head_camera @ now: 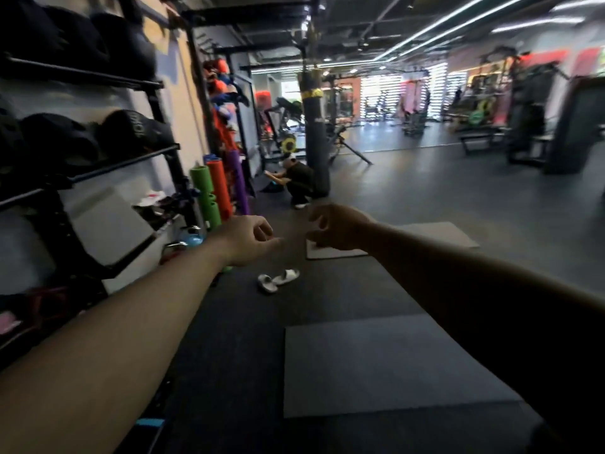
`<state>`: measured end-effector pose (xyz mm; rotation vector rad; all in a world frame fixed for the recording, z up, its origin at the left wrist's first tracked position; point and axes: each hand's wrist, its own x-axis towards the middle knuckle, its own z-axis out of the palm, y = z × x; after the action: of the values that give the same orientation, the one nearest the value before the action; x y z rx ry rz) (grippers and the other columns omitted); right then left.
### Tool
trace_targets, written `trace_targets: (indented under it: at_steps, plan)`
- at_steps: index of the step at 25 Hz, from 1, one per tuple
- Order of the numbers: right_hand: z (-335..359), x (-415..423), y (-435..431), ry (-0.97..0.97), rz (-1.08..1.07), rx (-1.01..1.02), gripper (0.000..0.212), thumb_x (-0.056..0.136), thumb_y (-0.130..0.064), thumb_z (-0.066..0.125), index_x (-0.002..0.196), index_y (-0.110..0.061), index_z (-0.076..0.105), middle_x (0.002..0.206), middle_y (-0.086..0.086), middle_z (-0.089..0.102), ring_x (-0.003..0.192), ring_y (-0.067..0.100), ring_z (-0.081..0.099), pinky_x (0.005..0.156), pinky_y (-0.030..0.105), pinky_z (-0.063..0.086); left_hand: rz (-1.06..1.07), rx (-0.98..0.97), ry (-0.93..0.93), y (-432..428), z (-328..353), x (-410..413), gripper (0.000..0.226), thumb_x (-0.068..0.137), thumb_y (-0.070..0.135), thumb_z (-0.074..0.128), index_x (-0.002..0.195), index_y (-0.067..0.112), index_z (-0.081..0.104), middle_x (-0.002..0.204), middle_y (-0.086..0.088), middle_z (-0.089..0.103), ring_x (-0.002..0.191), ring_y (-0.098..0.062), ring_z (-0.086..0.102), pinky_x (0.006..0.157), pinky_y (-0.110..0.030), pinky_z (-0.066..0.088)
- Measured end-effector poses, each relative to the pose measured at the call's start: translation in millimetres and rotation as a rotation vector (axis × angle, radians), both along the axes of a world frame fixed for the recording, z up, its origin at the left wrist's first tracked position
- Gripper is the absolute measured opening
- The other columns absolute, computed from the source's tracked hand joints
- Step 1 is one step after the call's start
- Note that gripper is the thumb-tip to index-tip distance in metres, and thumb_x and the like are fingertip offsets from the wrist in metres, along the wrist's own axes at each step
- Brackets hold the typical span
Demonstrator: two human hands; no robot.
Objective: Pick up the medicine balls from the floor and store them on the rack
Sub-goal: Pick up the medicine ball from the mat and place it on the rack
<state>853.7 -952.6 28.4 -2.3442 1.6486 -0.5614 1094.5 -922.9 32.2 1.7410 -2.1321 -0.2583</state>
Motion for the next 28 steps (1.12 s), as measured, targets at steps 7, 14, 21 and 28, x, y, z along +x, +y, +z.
trace_targets:
  at_steps: [7,14,21,28]
  plan:
    - [-14.3,-201.8,52.4,-0.037,-0.275,0.002,0.051,0.088,-0.060,0.070,0.129,-0.029,0.065,0.116,-0.004,0.071,0.103,0.018,0.066,0.080,0.029,0.043,-0.258,0.082,-0.018,-9.1,-7.1,-196.0,0.034,0.090,0.058,0.075,0.109,0.030,0.071,0.102,0.008,0.073,0.096,-0.014,0.069,0.086,-0.036,0.058]
    - [-66.7,-328.0,69.2,-0.027,-0.549,0.099,0.053,0.089,-0.055,0.069,0.132,-0.027,0.062,0.120,-0.002,0.070,0.111,0.022,0.065,0.094,0.038,0.052,-0.532,0.068,-0.126,-44.6,-33.7,-343.2,0.046,0.089,0.067,0.070,0.117,0.031,0.070,0.105,0.011,0.072,0.098,-0.013,0.068,0.089,-0.035,0.056]
    - [-122.7,-404.2,73.2,-0.073,-0.787,0.213,0.051,0.091,-0.057,0.066,0.132,-0.027,0.061,0.117,-0.005,0.067,0.106,0.020,0.062,0.093,0.041,0.053,-0.748,0.186,-0.158,-102.5,-93.1,-444.4,0.047,0.082,0.077,0.065,0.105,0.036,0.067,0.101,0.013,0.073,0.095,-0.013,0.069,0.093,-0.043,0.060]
    - [-164.7,-454.3,82.7,-0.139,-0.973,0.269,0.053,0.090,-0.059,0.065,0.133,-0.029,0.060,0.123,-0.004,0.066,0.109,0.020,0.063,0.093,0.043,0.053,-0.967,0.248,-0.229,-129.1,-139.8,-539.6,0.056,0.089,0.073,0.065,0.123,0.029,0.067,0.107,0.011,0.070,0.099,-0.012,0.068,0.093,-0.039,0.058]
